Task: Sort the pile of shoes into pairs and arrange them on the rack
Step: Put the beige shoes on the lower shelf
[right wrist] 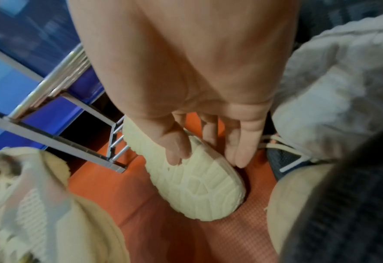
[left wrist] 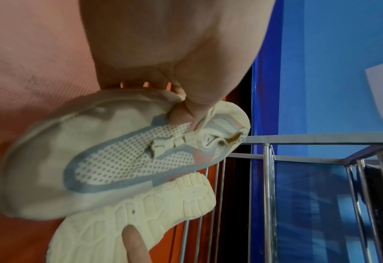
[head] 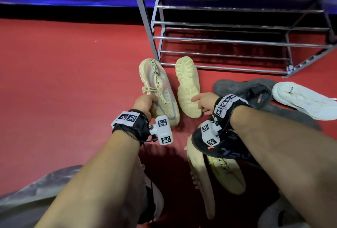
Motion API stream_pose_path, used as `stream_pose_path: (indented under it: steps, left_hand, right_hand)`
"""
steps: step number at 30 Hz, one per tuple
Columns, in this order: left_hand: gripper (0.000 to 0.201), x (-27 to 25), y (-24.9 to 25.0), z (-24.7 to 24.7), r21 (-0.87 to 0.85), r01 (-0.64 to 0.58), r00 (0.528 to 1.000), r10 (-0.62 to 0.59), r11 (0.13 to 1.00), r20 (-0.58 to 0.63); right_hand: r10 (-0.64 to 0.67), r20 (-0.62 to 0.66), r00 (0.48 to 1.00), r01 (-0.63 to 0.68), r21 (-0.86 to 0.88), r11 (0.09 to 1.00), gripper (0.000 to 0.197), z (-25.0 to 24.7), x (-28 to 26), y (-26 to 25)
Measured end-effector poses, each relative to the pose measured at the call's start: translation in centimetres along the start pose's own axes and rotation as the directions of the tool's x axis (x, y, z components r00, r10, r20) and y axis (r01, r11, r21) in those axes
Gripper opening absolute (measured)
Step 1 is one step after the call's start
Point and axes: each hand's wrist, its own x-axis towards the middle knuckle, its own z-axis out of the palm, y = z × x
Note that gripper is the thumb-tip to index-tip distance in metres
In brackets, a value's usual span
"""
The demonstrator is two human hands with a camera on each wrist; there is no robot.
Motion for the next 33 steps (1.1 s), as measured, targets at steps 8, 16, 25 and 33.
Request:
stream_pose_path:
  steps: [8,16,25,33]
  left_hand:
    - [0.010,-1.5,0.2,-0.3,0.035,-0.049,0.999,0.048,0.998,0.010]
    - [0.010,-6.6,2.5,-1.8,-0.027,-0.177,0.983,0.178,0.984,0.044]
    - [0.015,-11.8,2.7,0.5,-0.026,-0.412,0.882,0.406,0.911,0.238]
    - [0.013,-15.8,1.5,3.5,0.040,-0.511,0.751,0.423,0.859,0.508]
  right_hand:
    - [-0.361,-0.084,0.929,0.360,-0.027,0.933,0.056,-2.5,-4.0,-2.8]
    - [-0.491,-0.323,0.809,0.570,0.228,0.789,0.011,-6.6,-12.0,-4.6]
    - [-0.447,-0.408,0.796,0.599,0.425,0.679,0.031,-11.9,-21.0,-1.8]
    - [-0.441,-0.230,0.867,0.462,0.701,0.543,0.025,-11.6,-24.0,-0.8]
